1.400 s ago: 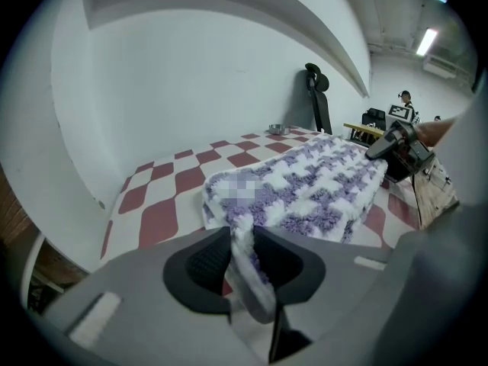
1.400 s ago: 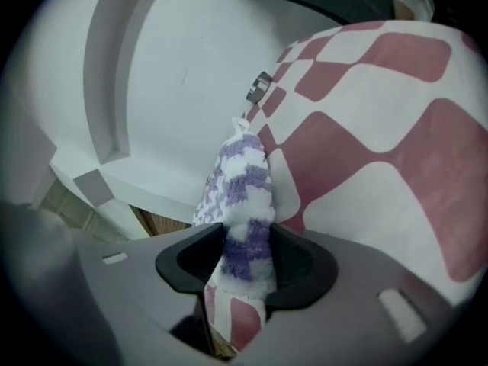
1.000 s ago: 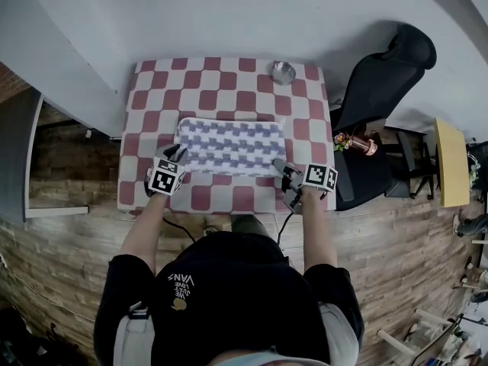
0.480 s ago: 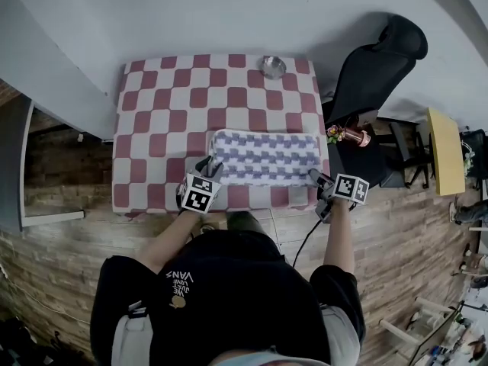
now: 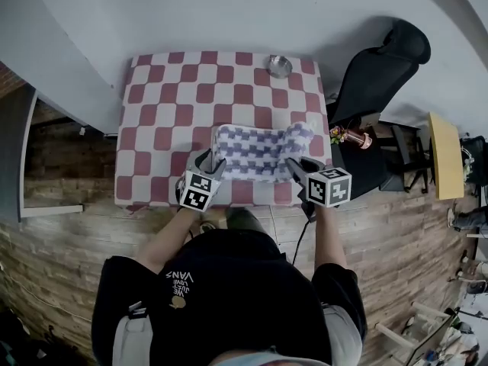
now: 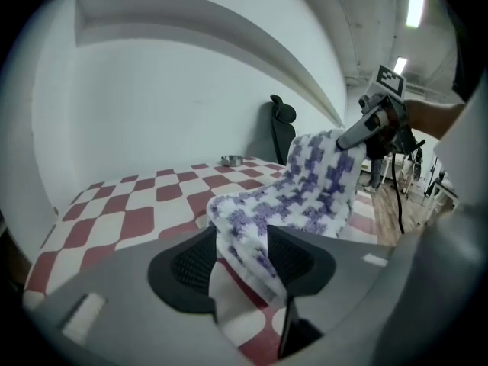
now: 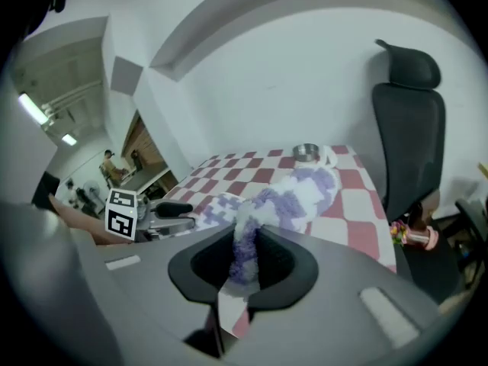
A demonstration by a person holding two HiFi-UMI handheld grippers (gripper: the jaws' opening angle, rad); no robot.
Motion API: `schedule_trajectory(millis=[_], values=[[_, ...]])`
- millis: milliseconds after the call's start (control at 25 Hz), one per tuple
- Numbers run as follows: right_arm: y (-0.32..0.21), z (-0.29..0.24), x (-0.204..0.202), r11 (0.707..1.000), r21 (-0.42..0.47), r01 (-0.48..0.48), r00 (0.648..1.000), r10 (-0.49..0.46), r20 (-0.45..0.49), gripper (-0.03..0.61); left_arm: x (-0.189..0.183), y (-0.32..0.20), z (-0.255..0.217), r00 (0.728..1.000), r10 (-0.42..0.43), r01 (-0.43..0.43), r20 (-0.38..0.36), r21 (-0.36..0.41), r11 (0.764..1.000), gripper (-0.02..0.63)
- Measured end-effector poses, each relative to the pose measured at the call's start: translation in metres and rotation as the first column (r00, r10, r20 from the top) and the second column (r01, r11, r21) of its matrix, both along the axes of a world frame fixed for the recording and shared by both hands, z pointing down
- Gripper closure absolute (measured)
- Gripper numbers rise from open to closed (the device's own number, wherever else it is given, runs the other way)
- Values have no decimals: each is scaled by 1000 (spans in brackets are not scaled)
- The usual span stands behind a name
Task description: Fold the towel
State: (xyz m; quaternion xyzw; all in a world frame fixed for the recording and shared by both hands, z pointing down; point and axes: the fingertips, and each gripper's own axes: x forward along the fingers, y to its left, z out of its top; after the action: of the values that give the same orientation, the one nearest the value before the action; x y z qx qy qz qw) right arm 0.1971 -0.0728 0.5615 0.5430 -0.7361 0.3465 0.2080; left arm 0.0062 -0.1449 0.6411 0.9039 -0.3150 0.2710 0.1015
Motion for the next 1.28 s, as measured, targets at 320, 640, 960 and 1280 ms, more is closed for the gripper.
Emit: schedule_trajectory(millis=[320,640,960,1280], values=[[-47,31,-140,941,-85,326,945,-327,7,525,-56,6,-18,985,-147,148,-95,3,989,430],[-60,77,-197,908,-168,384,923,-384,34,408,-122,23,-17,955,-282,279,-97,-35,960,430],[-46,33,-224,916,24,401,916,-400,-32,275,-143,33,-16,942,-317,312,-115,-60,948,430],[-92,-38,-161,890,335,310,950,-302,-77,290,-153,40,-22,938,-320,316,-131,-50,947,430]])
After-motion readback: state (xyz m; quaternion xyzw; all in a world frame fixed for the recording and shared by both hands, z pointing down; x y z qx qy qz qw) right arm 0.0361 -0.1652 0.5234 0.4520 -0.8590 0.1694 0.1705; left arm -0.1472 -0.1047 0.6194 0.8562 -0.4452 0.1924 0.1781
